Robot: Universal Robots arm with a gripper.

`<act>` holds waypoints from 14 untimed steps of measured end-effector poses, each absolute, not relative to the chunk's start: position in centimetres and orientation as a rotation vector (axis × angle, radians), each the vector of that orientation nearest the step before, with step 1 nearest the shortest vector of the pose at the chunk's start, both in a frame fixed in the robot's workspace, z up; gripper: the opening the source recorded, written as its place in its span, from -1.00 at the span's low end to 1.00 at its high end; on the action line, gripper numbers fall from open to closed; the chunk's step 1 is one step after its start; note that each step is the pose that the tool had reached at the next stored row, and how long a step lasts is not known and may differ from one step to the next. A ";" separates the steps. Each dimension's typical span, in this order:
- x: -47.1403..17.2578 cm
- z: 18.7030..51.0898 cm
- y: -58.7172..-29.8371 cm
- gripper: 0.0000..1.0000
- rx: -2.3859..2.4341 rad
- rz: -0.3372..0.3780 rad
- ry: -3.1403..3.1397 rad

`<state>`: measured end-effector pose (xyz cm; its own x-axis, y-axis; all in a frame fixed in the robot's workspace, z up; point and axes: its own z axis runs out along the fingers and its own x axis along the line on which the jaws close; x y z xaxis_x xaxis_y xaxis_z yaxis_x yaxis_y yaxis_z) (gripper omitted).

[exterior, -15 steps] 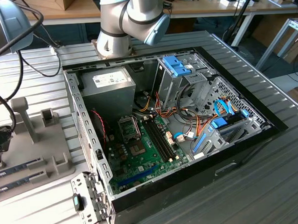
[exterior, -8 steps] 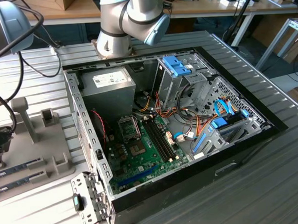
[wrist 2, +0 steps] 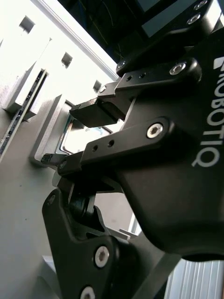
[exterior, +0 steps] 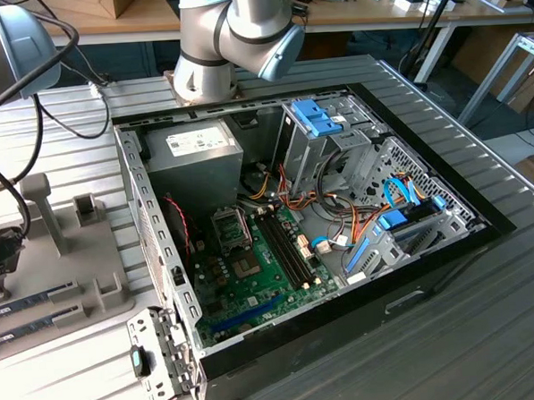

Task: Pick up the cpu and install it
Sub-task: 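Pick up the cpu and move it towards the insertion slot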

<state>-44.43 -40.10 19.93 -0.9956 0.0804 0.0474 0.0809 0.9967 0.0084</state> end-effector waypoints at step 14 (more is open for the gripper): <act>-44.4 19.6 -40.1 -0.01 -0.125 -0.016 -3.092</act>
<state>-44.43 -40.10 19.58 -0.9956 0.0804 0.0476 0.0809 0.9967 0.0083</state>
